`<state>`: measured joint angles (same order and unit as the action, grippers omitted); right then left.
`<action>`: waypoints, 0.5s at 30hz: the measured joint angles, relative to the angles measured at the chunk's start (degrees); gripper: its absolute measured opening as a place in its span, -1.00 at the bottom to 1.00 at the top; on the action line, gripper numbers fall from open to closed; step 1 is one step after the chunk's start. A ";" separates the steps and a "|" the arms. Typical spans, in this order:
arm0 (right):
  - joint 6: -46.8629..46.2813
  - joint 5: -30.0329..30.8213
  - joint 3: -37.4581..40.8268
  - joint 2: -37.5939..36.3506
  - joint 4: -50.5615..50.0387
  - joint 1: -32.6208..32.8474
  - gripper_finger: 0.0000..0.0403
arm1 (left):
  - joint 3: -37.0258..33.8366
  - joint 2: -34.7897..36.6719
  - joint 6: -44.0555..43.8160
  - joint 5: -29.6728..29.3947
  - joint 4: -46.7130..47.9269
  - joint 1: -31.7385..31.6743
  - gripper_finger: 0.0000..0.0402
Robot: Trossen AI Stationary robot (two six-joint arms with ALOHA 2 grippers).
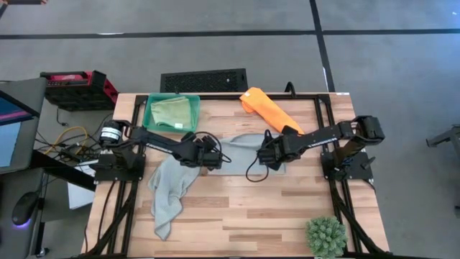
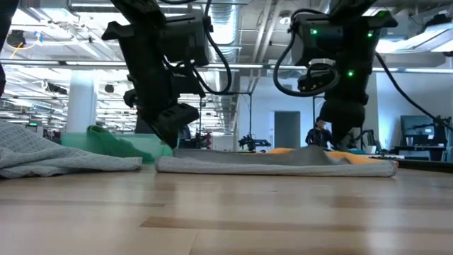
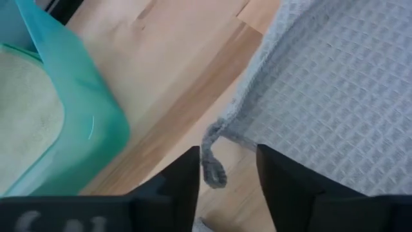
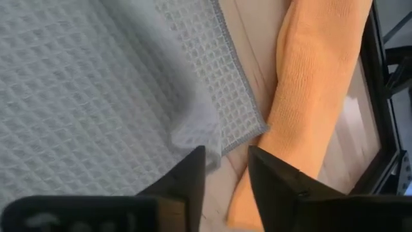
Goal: Fold microfiber towels
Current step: Fold the right gray towel
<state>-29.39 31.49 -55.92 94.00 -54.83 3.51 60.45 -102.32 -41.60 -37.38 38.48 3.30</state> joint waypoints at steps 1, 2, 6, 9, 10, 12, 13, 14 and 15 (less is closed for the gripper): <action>-0.06 0.00 0.00 -0.02 0.00 -0.28 -0.20 | 0.00 0.00 0.00 0.02 -0.02 -0.20 -0.25; -0.07 -0.12 0.00 -0.02 -0.02 -0.50 -0.15 | 0.00 0.00 -0.02 0.12 0.00 -0.30 -0.22; -0.48 -3.44 -0.19 0.00 -0.05 -1.14 0.00 | 0.01 0.00 0.60 1.04 -0.20 -0.04 -0.14; 1.14 -6.78 -0.72 0.00 -0.11 -0.20 0.06 | 0.04 0.53 1.42 0.96 -0.50 1.67 -0.12; 2.21 -7.67 -0.80 -0.02 -0.15 0.64 0.08 | 0.17 0.94 1.55 0.92 -0.63 2.46 -0.12; 4.39 -8.98 -1.10 -0.20 -0.12 2.98 0.09 | 0.20 2.00 2.03 0.26 -0.71 4.48 -0.12; 5.37 -9.66 -1.13 -0.49 -0.04 4.31 0.09 | 0.20 2.49 3.15 0.10 -0.91 5.61 -0.12; 6.26 -10.27 -1.14 -0.67 -0.09 5.68 0.09 | 0.21 2.80 4.58 0.08 -0.82 6.85 -0.12; 7.27 -10.66 -1.14 -0.70 -0.11 7.18 0.08 | 0.22 3.07 6.22 0.29 -0.86 8.15 -0.12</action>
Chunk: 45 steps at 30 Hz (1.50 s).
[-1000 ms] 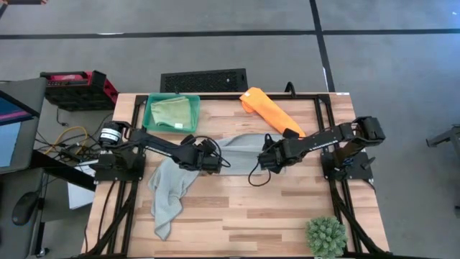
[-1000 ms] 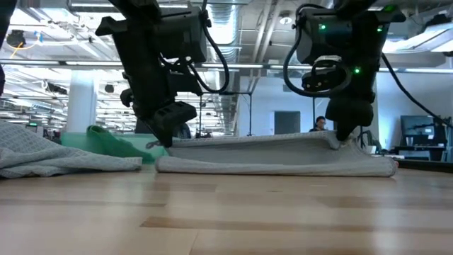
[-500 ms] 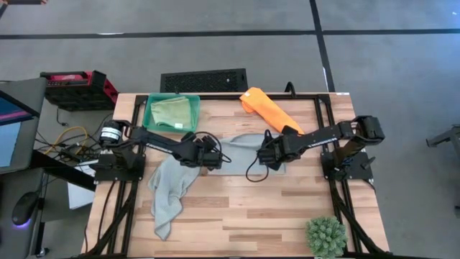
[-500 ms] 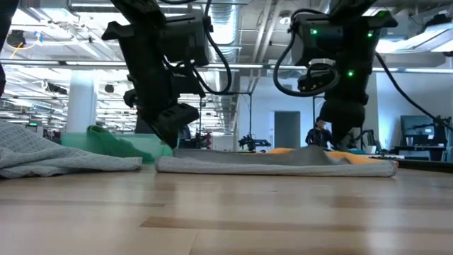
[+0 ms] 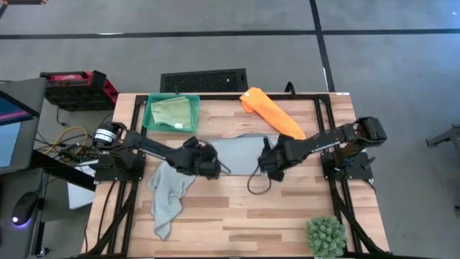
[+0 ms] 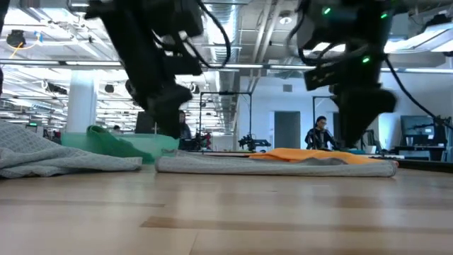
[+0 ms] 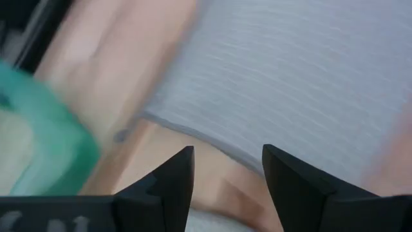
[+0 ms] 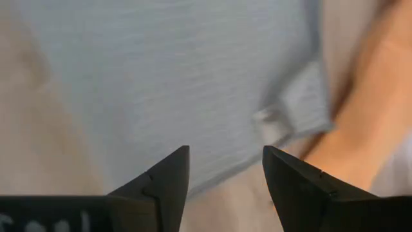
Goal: Fold microfiber towels
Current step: Fold the right gray towel
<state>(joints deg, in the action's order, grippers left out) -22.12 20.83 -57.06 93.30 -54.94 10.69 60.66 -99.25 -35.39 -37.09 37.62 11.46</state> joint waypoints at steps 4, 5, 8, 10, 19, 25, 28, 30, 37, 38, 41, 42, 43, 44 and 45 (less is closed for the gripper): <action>4.01 -0.63 0.00 0.00 -0.49 5.96 0.07 | 0.02 0.29 6.10 2.79 -0.82 4.46 -0.12; 5.07 -1.00 0.02 0.00 -0.32 7.22 0.07 | 0.02 0.15 7.58 3.92 -1.21 5.26 -0.12; 6.78 -1.48 0.02 0.00 1.13 10.06 0.06 | -0.66 -0.31 11.44 6.20 -4.84 6.95 -0.12; 6.66 -1.49 0.02 0.00 1.77 11.17 0.05 | -1.62 -1.22 14.01 7.18 -8.59 7.37 -0.12; 3.70 -1.45 0.28 0.00 1.87 12.47 0.02 | -4.67 -3.20 16.23 6.68 -12.85 6.95 -0.12; 3.05 -1.45 0.28 0.00 1.90 12.43 0.02 | -4.69 -5.72 17.75 6.68 -14.07 6.53 -0.12; 3.04 -1.47 0.28 0.00 2.23 12.45 0.02 | -4.27 -7.41 18.30 5.78 -14.73 6.38 -0.12; 2.63 -1.47 0.31 0.00 2.26 12.45 0.02 | -3.92 -8.21 17.90 5.78 -14.53 6.28 -0.13; 2.25 -1.46 0.33 0.00 1.87 12.49 0.02 | -3.89 -8.10 14.78 6.31 -12.49 6.32 -0.55; 2.00 -1.45 0.33 0.00 1.66 12.57 0.02 | -3.89 -8.12 14.31 6.42 -12.05 6.30 -0.65; 1.06 -1.45 0.31 0.00 0.93 12.91 0.02 | -3.68 -8.20 14.13 6.26 -10.90 6.38 -0.93; 0.58 -1.45 0.11 0.00 -0.07 13.11 0.02 | -3.22 -8.29 14.15 6.22 -10.15 6.39 -0.95; -0.16 -1.37 -0.22 0.00 -1.21 13.35 0.02 | -2.49 -8.37 14.28 6.25 -9.38 6.37 -0.95; -0.70 -1.25 -0.67 0.00 -2.24 13.51 0.02 | -1.74 -8.44 14.64 6.28 -8.33 6.32 -0.95; -1.28 -1.17 -1.06 0.00 -2.97 13.71 0.02 | -0.66 -8.60 15.21 6.29 -6.88 6.26 -0.95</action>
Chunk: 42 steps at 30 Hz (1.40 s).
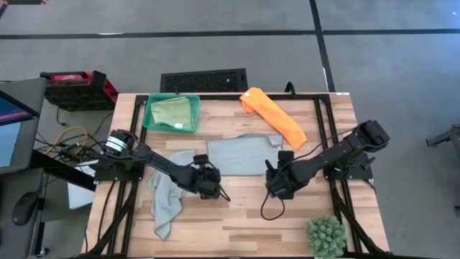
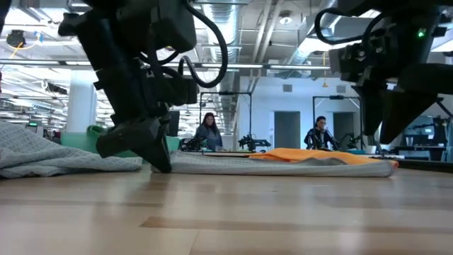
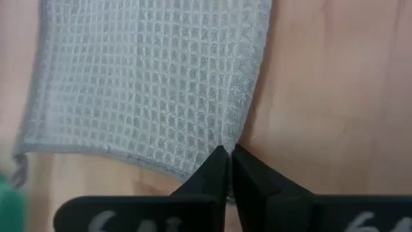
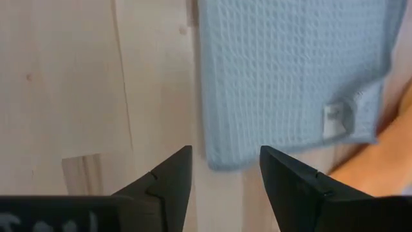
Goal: Fold microfiber towels
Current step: Fold the right gray towel
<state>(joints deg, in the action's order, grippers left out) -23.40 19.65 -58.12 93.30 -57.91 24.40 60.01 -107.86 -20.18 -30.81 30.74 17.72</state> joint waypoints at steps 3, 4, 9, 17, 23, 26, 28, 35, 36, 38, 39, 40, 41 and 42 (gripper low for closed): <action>-1.26 0.50 -1.08 0.00 -2.99 0.69 0.02 | 3.90 -0.13 2.67 -0.69 3.24 -0.22 -0.99; -1.69 1.09 -1.47 0.00 -3.57 0.98 0.02 | 5.33 0.00 3.32 -1.06 3.66 -0.41 -0.99; -2.23 4.28 -3.50 0.00 -6.69 2.24 0.02 | 10.62 0.03 9.05 -1.45 4.93 -2.60 -0.99; -2.96 4.62 -5.54 -4.00 -7.45 2.55 0.02 | 15.67 -0.22 20.22 0.27 -4.79 -7.35 -1.00; -5.53 4.64 -5.54 -13.88 -6.40 2.61 0.02 | 15.67 -0.26 26.17 3.52 -14.12 -9.73 -1.00; -5.40 4.64 -5.54 -18.80 -4.89 2.61 0.02 | 15.67 -0.26 28.75 5.16 -18.34 -10.35 -1.00; -5.29 4.62 -5.39 -21.57 -3.87 2.61 0.02 | 15.76 -1.05 30.03 6.60 -21.96 -10.81 -1.00; -5.20 4.66 -2.92 -26.96 -1.99 2.61 0.02 | 18.13 -4.87 33.84 7.44 -29.43 -12.51 -1.00; -5.20 4.67 -2.40 -27.32 -1.82 2.61 0.02 | 19.03 -5.81 34.24 7.89 -30.12 -12.85 -1.00; -5.18 4.67 -1.75 -27.60 -1.73 2.61 0.02 | 21.02 -7.62 34.98 7.75 -29.78 -13.27 -1.00; -5.15 4.75 -1.48 -27.54 -1.09 2.61 0.02 | 22.53 -9.08 35.60 7.98 -30.31 -13.47 -1.00; -5.14 4.77 -0.98 -27.52 -1.18 2.61 0.02 | 23.97 -10.29 36.02 8.24 -30.53 -13.68 -1.00; -5.13 4.70 -0.46 -27.58 -1.38 2.61 0.02 | 25.12 -11.19 36.29 8.51 -30.12 -13.87 -1.00; -5.11 4.71 -0.10 -27.50 -0.81 2.61 0.02 | 26.71 -12.53 36.71 8.68 -29.66 -13.95 -1.00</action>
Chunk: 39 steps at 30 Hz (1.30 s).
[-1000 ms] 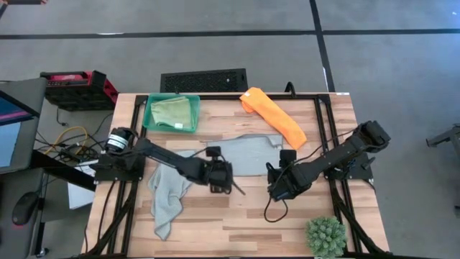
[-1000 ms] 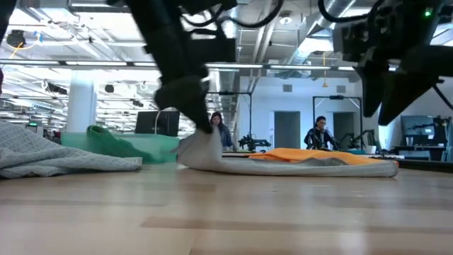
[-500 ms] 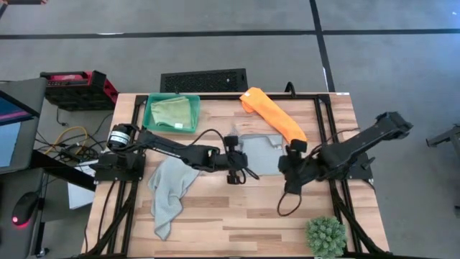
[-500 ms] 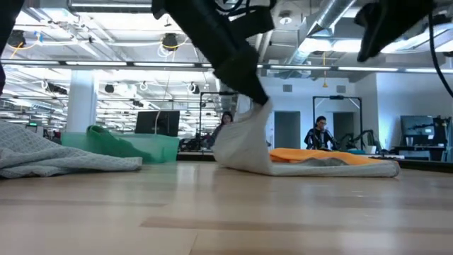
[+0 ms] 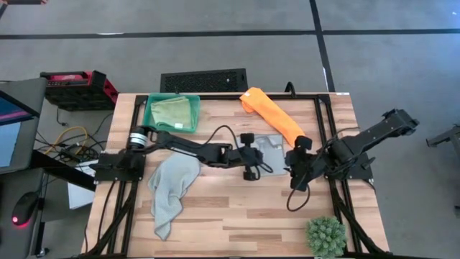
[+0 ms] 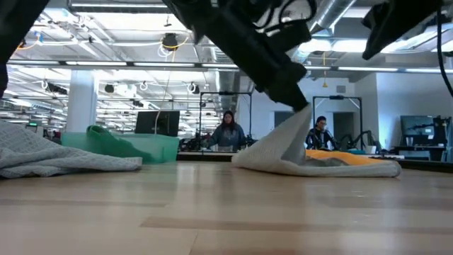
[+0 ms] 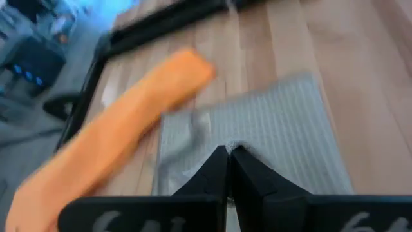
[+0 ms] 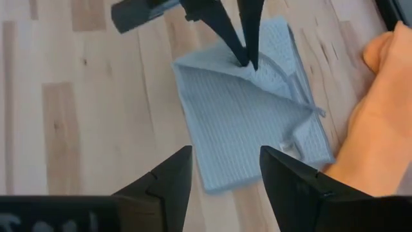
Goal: Fold microfiber towels
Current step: Fold the right gray towel
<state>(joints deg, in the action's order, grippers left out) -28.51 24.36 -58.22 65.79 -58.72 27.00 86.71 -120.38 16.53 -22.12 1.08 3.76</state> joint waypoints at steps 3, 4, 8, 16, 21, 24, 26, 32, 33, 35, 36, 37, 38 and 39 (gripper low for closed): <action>0.00 -0.10 1.77 0.05 0.64 0.00 0.02 | 4.32 -2.71 1.80 0.69 0.45 -0.25 -1.00; -0.01 -0.11 2.09 0.21 0.98 0.00 0.02 | 6.10 -3.65 2.21 0.77 -0.19 -0.26 -1.00; -0.33 -0.16 2.71 0.82 1.25 0.00 0.02 | 10.98 -5.46 4.43 0.83 0.31 -0.30 -1.00; -0.42 -0.18 3.31 0.95 1.10 0.00 0.02 | 12.99 -5.70 5.09 -6.59 1.31 -1.06 -1.00; -0.44 -0.20 3.33 0.95 1.12 0.00 0.02 | 12.96 -5.70 4.56 -13.84 2.66 -1.79 -1.00; -0.46 -0.20 3.31 0.95 1.12 0.00 0.02 | 12.94 -5.70 2.87 -15.48 1.22 -2.16 -1.00; -0.46 -0.20 3.31 0.95 1.14 0.00 0.02 | 12.94 -5.70 2.78 -17.53 -0.76 -2.27 -1.00; -0.48 -0.22 3.32 0.95 1.14 0.00 0.02 | 12.94 -5.70 3.96 -23.77 -5.76 -2.17 -1.00; -0.48 -0.24 3.31 0.95 1.14 0.00 0.02 | 12.94 -5.70 4.07 -24.39 -6.30 -2.08 -1.00; -0.48 -0.24 3.31 0.95 1.15 0.00 0.02 | 12.94 -5.70 5.43 -23.22 -6.85 -2.07 -1.00; -0.48 -0.24 3.31 0.95 1.14 0.00 0.02 | 12.94 -5.70 6.16 -20.45 -6.80 -2.07 -1.00; -0.48 -0.24 3.31 0.95 1.14 0.00 0.02 | 12.94 -5.70 6.41 -16.87 -6.67 -2.08 -1.00; -0.48 -0.24 3.31 0.95 1.14 0.00 0.02 | 12.94 -5.70 6.50 -12.71 -6.46 -2.13 -1.00; -0.48 -0.24 3.31 0.95 1.14 0.00 0.02 | 12.94 -5.79 6.58 -8.76 -6.43 -2.29 -1.00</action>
<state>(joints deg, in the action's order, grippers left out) -28.99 24.12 -54.92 66.74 -57.58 27.00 99.66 -126.17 23.11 -30.89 -5.35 1.47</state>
